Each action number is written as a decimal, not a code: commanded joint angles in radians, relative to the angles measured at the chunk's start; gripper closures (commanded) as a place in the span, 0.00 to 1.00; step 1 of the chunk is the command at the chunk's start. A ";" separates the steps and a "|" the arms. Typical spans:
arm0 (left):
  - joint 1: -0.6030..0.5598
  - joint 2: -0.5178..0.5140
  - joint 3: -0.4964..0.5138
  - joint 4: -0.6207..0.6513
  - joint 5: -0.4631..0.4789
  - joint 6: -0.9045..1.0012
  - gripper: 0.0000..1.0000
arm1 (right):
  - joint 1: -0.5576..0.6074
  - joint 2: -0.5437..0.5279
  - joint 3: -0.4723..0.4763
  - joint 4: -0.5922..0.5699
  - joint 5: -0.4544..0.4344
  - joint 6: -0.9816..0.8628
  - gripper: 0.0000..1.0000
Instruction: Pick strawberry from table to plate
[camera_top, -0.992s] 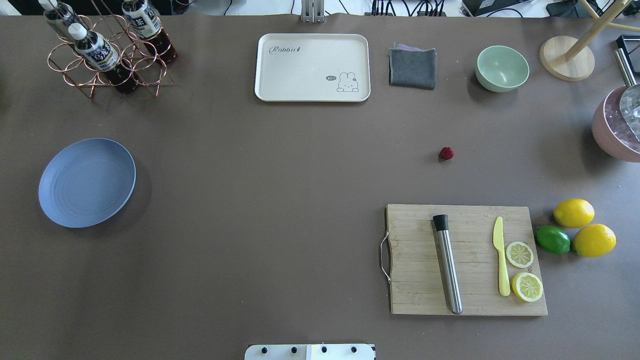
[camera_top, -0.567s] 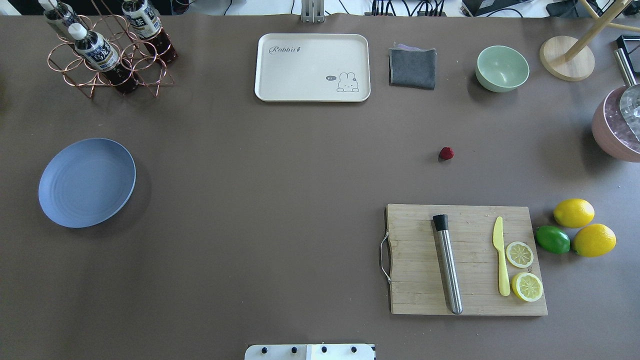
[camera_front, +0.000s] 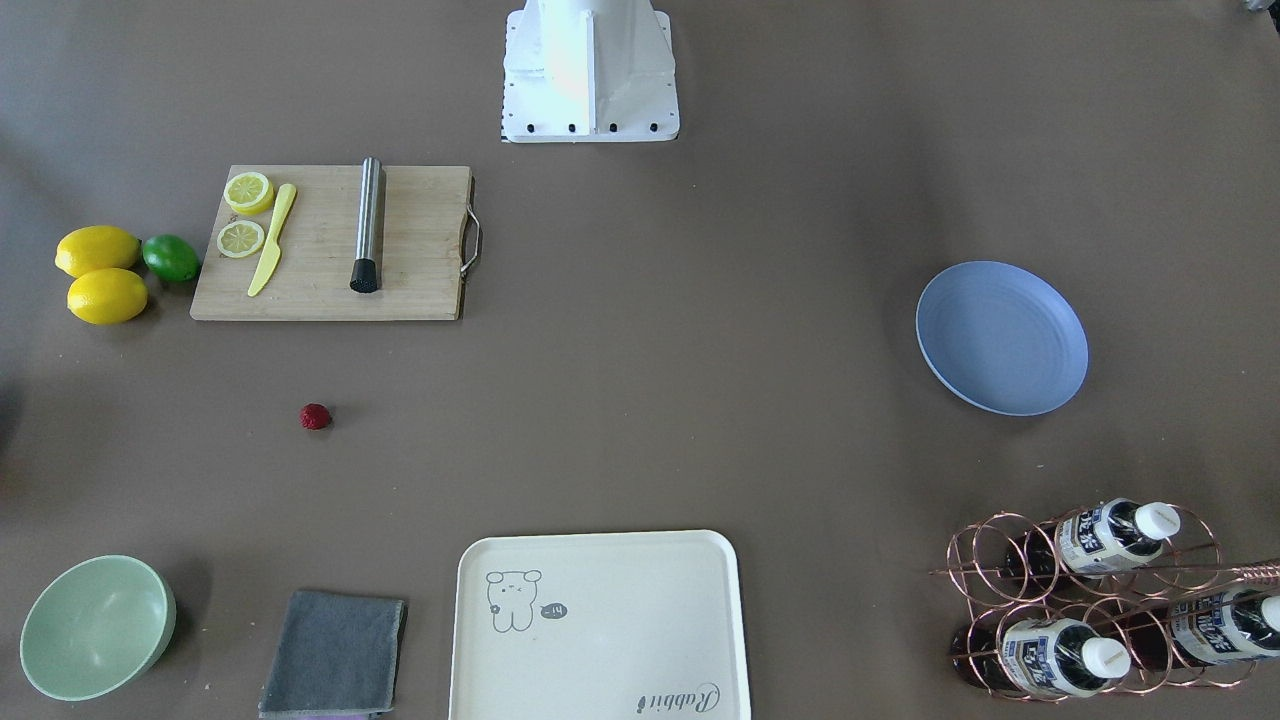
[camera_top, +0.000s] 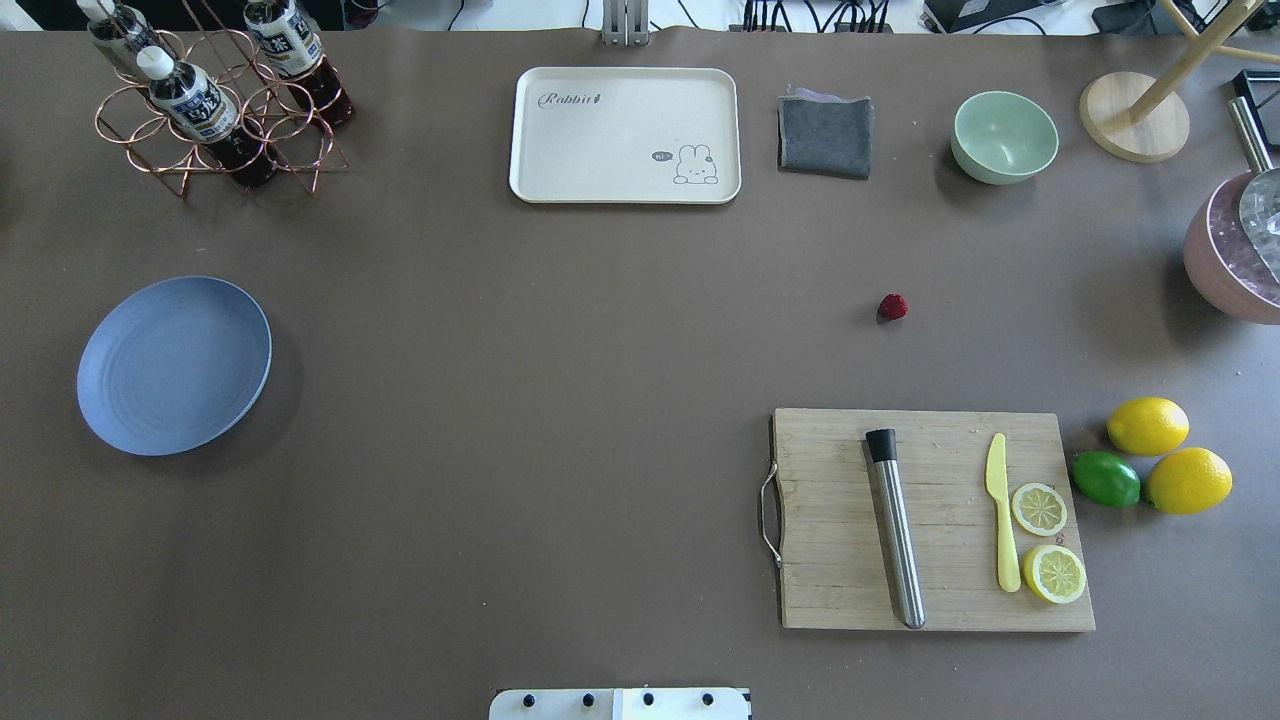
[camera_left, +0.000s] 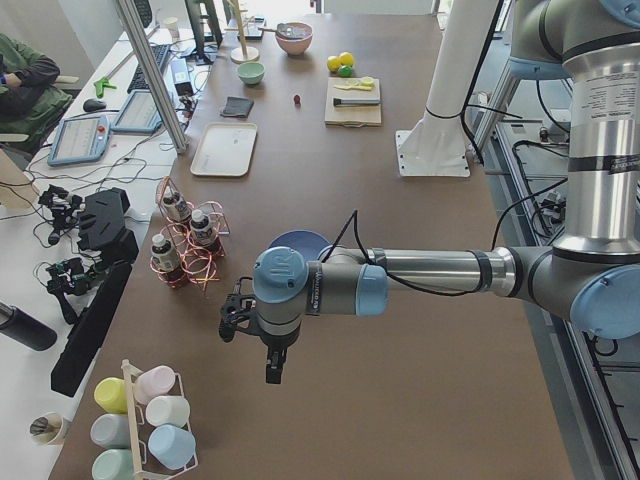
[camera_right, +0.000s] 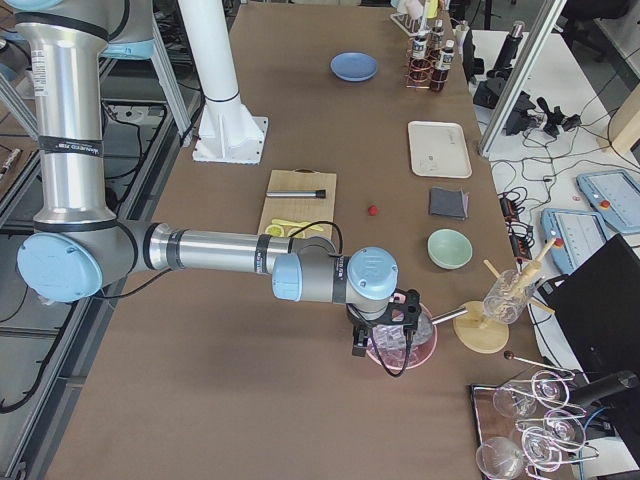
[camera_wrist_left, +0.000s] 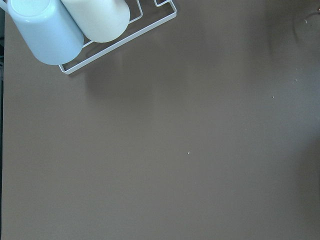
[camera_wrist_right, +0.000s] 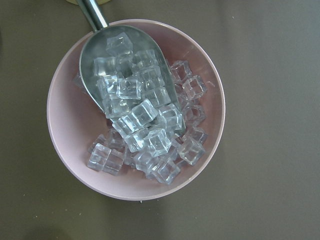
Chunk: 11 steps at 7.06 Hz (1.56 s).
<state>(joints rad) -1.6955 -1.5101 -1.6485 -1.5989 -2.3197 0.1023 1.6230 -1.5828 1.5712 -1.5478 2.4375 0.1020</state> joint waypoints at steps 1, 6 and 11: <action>-0.001 -0.004 0.001 -0.006 -0.001 -0.001 0.02 | 0.000 -0.002 0.001 0.000 0.000 0.001 0.00; 0.016 -0.028 -0.019 -0.170 0.008 -0.004 0.02 | 0.000 0.000 0.042 0.000 0.001 0.010 0.00; 0.045 -0.074 0.007 -0.202 -0.055 -0.007 0.01 | -0.046 0.000 0.026 0.156 0.049 0.004 0.00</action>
<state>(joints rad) -1.6536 -1.5768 -1.6537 -1.7858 -2.3447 0.0980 1.5985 -1.5800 1.6258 -1.4777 2.4690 0.1051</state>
